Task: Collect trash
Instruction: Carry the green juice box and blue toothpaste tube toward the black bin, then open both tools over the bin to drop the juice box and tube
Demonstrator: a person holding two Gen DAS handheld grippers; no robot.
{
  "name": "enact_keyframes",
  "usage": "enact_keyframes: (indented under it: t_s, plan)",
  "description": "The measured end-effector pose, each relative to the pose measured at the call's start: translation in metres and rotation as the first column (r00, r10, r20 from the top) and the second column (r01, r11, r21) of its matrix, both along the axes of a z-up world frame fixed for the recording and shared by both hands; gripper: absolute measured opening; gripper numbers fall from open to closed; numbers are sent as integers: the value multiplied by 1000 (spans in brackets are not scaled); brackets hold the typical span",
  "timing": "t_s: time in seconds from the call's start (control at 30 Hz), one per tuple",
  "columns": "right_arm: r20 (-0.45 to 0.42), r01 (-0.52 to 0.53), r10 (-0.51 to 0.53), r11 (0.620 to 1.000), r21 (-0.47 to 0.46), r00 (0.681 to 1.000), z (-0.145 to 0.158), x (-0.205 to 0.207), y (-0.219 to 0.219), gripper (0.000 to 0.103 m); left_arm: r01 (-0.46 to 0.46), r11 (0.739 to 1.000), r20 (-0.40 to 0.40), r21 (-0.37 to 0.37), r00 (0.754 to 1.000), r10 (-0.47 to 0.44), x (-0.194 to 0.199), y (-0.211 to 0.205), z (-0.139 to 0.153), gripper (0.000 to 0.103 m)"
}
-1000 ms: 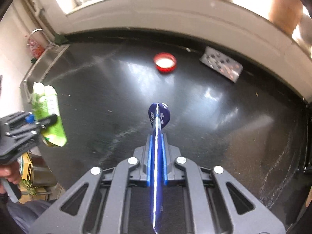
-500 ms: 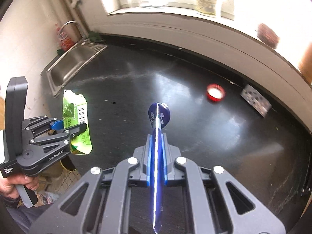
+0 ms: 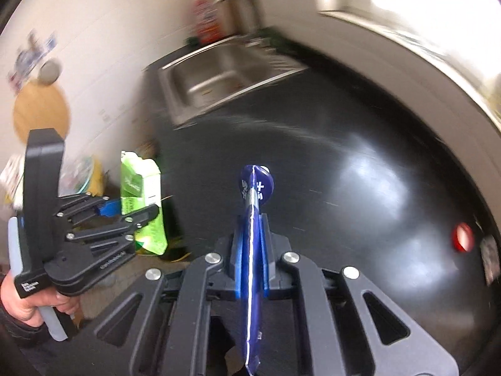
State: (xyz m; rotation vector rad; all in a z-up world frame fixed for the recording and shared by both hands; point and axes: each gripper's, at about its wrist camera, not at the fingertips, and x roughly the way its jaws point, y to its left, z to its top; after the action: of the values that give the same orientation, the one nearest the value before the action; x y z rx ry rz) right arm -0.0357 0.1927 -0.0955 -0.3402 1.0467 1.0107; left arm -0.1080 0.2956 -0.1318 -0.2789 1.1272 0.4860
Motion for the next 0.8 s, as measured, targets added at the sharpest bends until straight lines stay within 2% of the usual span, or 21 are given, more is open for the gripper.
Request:
enact_keyframes:
  t_s: [0.2, 0.43, 0.53, 0.67, 0.8]
  plan:
    - [-93, -195, 191, 980, -39, 977, -37, -42, 96, 10, -190, 980, -68, -59, 980, 186, -61, 60, -47, 27]
    - [-218, -351, 325, 932, -93, 920, -93, -87, 195, 10, -361, 923, -109, -131, 931, 348, -131, 115, -117, 27]
    - [-247, -400, 360, 906, -136, 900, -120, -102, 239, 10, -415, 895, -108, -162, 909, 402, -143, 135, -142, 27]
    - [-254, -441, 392, 880, -177, 884, -143, -108, 277, 10, -455, 870, -115, -191, 891, 440, -149, 160, -165, 27]
    - [-255, -457, 406, 868, -192, 878, -155, -108, 306, 10, -455, 871, -121, -188, 890, 439, -148, 177, -182, 30]
